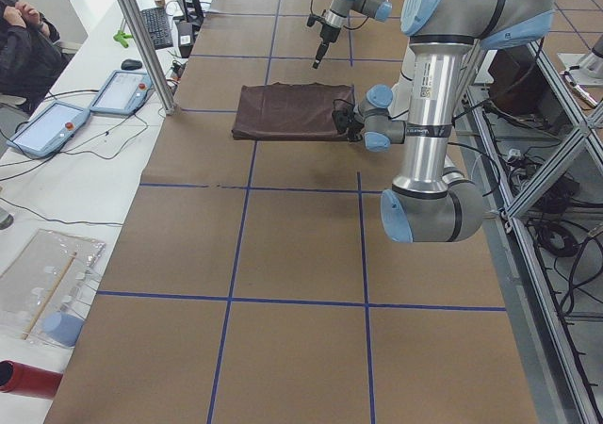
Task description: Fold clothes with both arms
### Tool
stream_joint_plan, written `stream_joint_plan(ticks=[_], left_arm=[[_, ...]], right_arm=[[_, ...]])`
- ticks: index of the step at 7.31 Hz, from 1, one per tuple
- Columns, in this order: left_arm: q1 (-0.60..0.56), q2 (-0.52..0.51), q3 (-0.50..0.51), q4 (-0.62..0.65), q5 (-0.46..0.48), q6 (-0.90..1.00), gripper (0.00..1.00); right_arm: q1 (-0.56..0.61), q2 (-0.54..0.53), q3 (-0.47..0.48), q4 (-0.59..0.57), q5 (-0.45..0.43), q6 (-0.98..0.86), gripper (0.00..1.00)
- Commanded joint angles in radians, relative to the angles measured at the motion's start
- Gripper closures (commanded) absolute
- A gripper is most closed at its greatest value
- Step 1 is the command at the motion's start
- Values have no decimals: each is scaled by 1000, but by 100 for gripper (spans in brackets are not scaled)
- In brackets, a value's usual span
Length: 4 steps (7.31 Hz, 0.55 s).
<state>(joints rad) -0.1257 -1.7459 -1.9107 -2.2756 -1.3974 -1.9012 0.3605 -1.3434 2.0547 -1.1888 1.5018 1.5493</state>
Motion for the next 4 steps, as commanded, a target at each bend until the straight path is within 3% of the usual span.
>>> stream_joint_plan(ticks=[1,4], left_arm=[[24,0,5,2,3,-4,45],[40,0,7,2,5,-4,43]], right_arm=[[0,0,-1,0,-2,0,0],[0,-2,1,0,-3,0,0]])
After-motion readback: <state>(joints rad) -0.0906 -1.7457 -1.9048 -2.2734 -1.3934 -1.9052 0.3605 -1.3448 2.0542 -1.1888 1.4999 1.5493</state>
